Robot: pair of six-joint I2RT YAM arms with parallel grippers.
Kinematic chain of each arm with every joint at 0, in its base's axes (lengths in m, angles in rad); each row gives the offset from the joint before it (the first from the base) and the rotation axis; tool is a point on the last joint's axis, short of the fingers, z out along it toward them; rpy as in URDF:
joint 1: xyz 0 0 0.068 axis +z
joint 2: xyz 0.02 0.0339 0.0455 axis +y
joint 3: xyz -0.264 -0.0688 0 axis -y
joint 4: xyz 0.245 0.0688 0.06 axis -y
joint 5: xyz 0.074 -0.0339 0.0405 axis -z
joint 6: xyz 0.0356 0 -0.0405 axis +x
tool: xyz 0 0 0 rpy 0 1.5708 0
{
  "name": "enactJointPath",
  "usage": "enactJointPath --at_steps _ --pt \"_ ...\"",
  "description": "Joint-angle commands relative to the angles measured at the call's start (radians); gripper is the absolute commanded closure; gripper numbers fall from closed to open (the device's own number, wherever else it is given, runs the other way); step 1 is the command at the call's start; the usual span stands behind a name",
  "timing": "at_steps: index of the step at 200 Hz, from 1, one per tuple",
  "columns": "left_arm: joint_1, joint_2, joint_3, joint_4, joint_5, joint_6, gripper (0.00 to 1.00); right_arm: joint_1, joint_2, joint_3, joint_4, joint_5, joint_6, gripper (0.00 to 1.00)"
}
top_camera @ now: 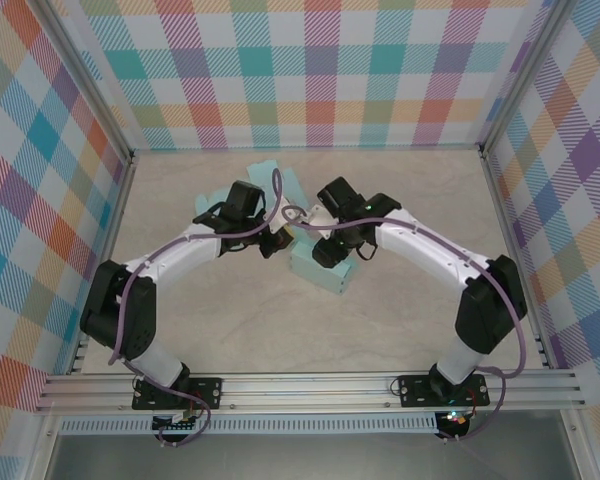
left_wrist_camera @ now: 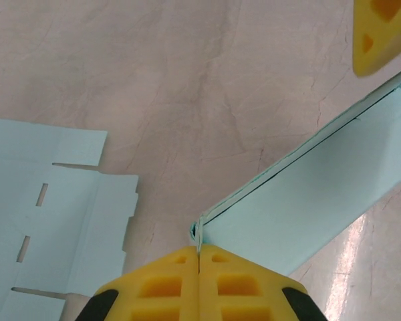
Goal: Fold the paper box
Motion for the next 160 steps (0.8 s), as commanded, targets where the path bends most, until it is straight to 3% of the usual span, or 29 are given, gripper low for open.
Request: enactJointPath --at_steps 1,19,78,120,160 --pt "-0.044 -0.061 -0.036 0.062 -0.127 -0.098 1.0 0.003 -0.12 -0.026 0.066 0.038 0.116 0.45" --pt "-0.076 -0.08 -0.048 0.052 -0.19 -0.126 1.0 -0.011 -0.203 -0.069 0.095 0.092 0.231 0.43" --pt "-0.154 -0.063 -0.038 0.029 -0.302 -0.294 1.0 -0.185 -0.411 -0.276 0.108 0.033 0.49 0.45" --pt "-0.206 -0.059 -0.027 0.005 -0.353 -0.357 1.0 -0.241 -0.459 -0.384 0.164 -0.135 0.51 0.46" --pt "-0.234 -0.053 -0.02 -0.014 -0.414 -0.411 1.0 -0.242 -0.434 -0.403 0.144 -0.08 0.512 0.48"
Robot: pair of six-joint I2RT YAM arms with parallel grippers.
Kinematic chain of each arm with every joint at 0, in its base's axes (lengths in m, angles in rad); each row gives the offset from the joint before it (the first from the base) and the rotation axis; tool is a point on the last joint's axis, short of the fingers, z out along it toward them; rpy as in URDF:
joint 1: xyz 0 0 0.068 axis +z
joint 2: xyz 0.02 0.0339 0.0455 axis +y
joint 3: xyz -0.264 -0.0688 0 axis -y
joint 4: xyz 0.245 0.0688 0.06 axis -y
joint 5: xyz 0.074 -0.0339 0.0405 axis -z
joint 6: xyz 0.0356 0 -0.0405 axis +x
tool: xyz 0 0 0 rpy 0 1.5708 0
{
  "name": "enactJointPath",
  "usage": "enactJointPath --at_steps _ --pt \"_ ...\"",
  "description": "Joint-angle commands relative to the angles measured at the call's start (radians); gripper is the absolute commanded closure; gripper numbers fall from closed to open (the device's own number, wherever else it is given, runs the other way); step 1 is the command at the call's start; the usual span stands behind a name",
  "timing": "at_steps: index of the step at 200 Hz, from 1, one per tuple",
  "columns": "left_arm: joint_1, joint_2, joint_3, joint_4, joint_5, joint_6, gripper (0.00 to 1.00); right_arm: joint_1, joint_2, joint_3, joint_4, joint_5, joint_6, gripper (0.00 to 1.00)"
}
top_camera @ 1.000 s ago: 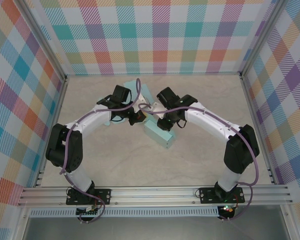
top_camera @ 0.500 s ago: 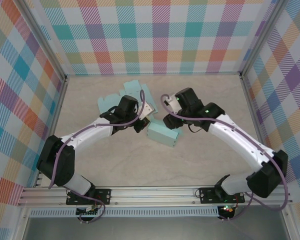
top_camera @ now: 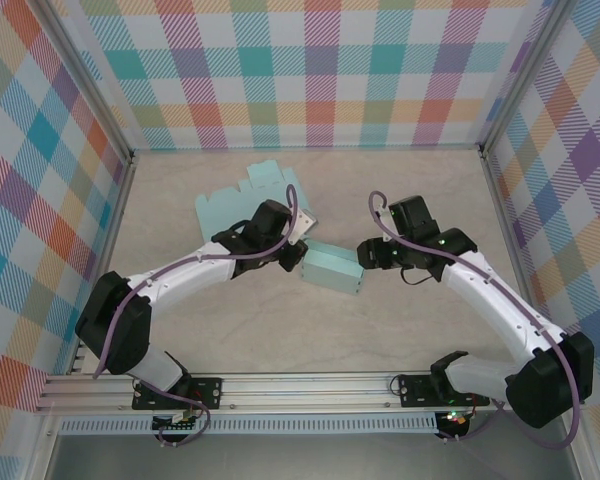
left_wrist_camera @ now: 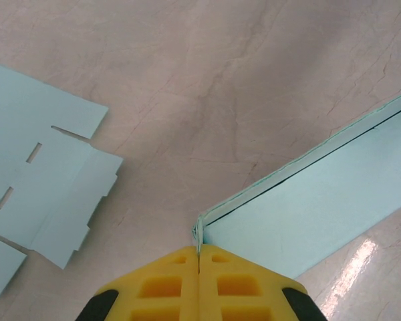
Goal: Fold the paper box
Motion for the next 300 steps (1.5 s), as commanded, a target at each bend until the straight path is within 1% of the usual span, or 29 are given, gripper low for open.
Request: enactJointPath --at_steps 1,29,47,76,95,117,126,129,148,168,187,206,244,267,276,300 --pt "-0.017 -0.001 0.014 -0.035 -0.064 -0.06 1.0 -0.001 0.006 -0.011 0.016 0.001 0.028 0.48" --pt "-0.035 0.02 0.029 -0.086 -0.128 -0.07 1.0 -0.001 0.028 -0.012 0.01 0.024 0.031 0.54" --pt "-0.047 0.027 0.033 -0.088 -0.139 -0.076 1.0 -0.001 0.043 -0.016 0.014 0.02 0.032 0.56" --pt "-0.066 0.035 0.044 -0.094 -0.164 -0.085 1.0 -0.001 0.065 -0.026 0.038 -0.01 0.044 0.65" --pt "-0.077 0.036 0.051 -0.099 -0.179 -0.083 1.0 -0.001 0.078 -0.026 0.043 0.005 0.043 0.67" --pt "-0.086 0.019 0.04 -0.078 -0.207 -0.076 1.0 0.0 0.069 -0.006 0.022 0.068 0.023 0.66" --pt "-0.096 -0.001 0.02 -0.053 -0.214 -0.058 1.0 -0.002 0.057 0.0 0.024 0.099 0.005 0.65" --pt "-0.1 -0.008 0.013 -0.017 -0.22 -0.052 1.0 -0.003 0.053 0.002 0.027 0.107 -0.002 0.64" --pt "-0.11 -0.055 -0.029 0.071 -0.232 -0.011 1.0 -0.017 0.04 0.007 0.057 0.115 -0.064 0.62" --pt "-0.113 -0.084 -0.046 0.115 -0.226 0.026 1.0 -0.026 0.042 0.005 0.1 0.113 -0.121 0.58" --pt "-0.113 -0.077 -0.039 0.113 -0.223 0.05 1.0 -0.037 0.055 -0.003 0.126 0.113 -0.151 0.58" --pt "-0.112 -0.058 -0.034 0.109 -0.232 0.051 1.0 -0.042 0.058 -0.008 0.131 0.086 -0.168 0.58" --pt "-0.113 -0.024 -0.029 0.105 -0.239 0.033 1.0 -0.042 0.028 -0.023 0.119 0.032 -0.149 0.57" --pt "-0.113 -0.023 -0.039 0.119 -0.237 0.024 1.0 -0.042 0.001 -0.06 0.125 -0.005 -0.146 0.57" --pt "-0.112 -0.024 -0.046 0.128 -0.236 0.022 1.0 -0.042 -0.005 -0.077 0.13 0.002 -0.147 0.57" --pt "-0.113 -0.025 -0.055 0.138 -0.234 0.024 1.0 -0.048 0.014 -0.087 0.13 0.071 -0.145 0.55"
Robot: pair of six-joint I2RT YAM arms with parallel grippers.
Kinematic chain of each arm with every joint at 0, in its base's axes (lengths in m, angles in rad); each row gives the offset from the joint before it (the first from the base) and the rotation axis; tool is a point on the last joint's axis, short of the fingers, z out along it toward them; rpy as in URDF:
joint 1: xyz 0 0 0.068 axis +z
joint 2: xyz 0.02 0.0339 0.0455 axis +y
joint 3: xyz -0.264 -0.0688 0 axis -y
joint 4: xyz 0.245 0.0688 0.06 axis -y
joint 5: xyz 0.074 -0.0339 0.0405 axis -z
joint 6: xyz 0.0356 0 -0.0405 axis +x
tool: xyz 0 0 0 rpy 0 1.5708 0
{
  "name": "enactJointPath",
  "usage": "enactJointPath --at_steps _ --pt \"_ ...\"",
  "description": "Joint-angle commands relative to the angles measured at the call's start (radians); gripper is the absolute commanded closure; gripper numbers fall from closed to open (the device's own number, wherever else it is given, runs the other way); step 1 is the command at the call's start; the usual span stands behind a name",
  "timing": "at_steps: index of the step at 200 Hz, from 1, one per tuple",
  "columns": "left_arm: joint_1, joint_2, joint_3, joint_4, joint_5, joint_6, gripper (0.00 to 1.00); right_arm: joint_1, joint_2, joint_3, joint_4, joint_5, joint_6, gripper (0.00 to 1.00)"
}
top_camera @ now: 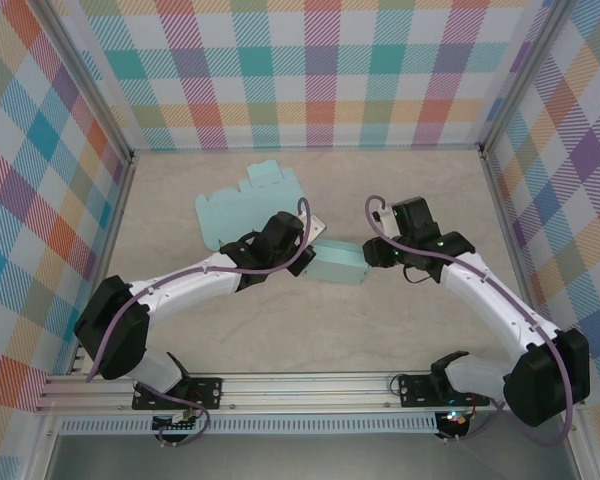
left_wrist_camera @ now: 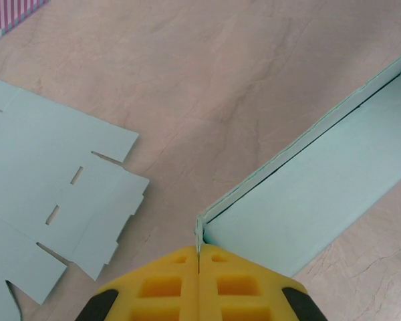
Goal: Fold the paper box
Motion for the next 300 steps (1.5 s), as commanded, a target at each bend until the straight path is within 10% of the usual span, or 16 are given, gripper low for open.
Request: enactJointPath --at_steps 1,43,99,176,300 --pt "-0.009 -0.002 -0.014 0.035 -0.015 -0.008 1.0 -0.009 0.008 -0.015 0.015 0.032 -0.008 0.55" --pt "-0.009 0.004 -0.011 0.036 -0.001 -0.007 1.0 -0.015 0.086 0.007 0.031 0.004 -0.02 0.56" --pt "-0.009 0.003 -0.009 0.045 -0.024 -0.121 1.0 -0.014 0.113 0.045 0.026 -0.129 0.073 0.88" --pt "-0.062 0.052 0.014 0.055 -0.12 -0.455 1.0 -0.012 0.136 0.041 0.076 -0.157 0.215 0.96" --pt "-0.12 0.09 0.02 0.082 -0.146 -0.587 1.0 0.059 0.16 0.045 0.119 -0.031 0.259 1.0"
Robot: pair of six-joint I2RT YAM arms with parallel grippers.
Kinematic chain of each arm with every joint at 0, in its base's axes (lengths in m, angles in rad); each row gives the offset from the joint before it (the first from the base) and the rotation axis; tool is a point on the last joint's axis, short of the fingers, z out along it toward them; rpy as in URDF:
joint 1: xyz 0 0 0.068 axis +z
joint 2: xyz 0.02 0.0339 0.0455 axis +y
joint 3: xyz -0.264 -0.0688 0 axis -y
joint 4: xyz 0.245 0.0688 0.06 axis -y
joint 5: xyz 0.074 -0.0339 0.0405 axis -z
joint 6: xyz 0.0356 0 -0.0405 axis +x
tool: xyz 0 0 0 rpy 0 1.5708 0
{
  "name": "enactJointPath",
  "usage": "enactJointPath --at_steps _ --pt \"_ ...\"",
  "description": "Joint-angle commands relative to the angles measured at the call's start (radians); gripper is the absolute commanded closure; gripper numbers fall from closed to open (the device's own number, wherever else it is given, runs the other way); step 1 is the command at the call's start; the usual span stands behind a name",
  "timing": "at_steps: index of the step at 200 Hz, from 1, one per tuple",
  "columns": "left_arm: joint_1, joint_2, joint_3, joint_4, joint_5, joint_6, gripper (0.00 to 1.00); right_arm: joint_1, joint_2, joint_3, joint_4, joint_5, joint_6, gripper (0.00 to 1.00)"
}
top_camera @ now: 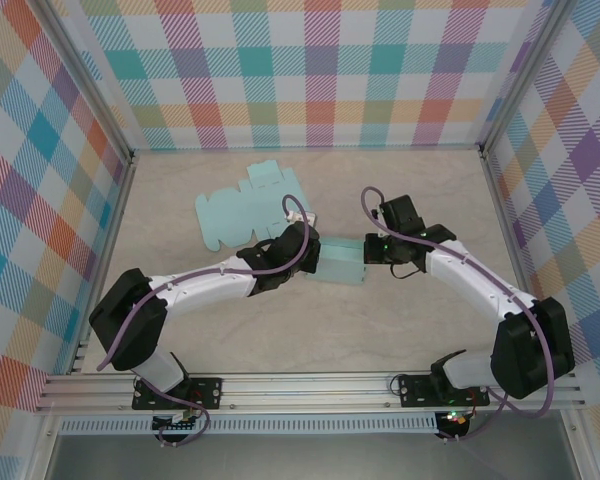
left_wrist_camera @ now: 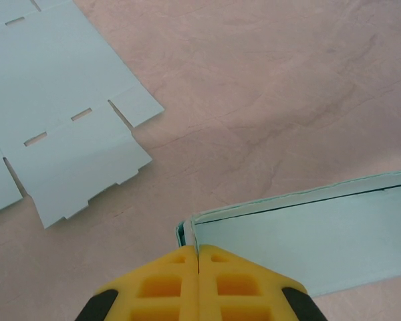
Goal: Fold the paper box
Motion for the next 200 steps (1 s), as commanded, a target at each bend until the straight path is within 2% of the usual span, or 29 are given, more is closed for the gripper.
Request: enactJointPath --at_steps 1,41,125,200 --pt "-0.043 0.008 0.006 0.051 0.063 -0.027 1.0 0.037 0.01 0.027 0.062 -0.032 -0.003 1.0" --pt "-0.043 0.002 -0.026 0.044 0.008 0.015 1.0 0.057 0.006 0.006 0.077 0.001 -0.011 1.0" --pt "-0.05 -0.003 -0.118 0.152 -0.03 0.025 1.0 0.084 -0.018 -0.054 0.095 0.101 -0.017 1.0" --pt "-0.089 -0.016 -0.206 0.242 -0.111 0.051 1.0 0.115 -0.109 -0.203 0.231 0.136 -0.038 1.0"
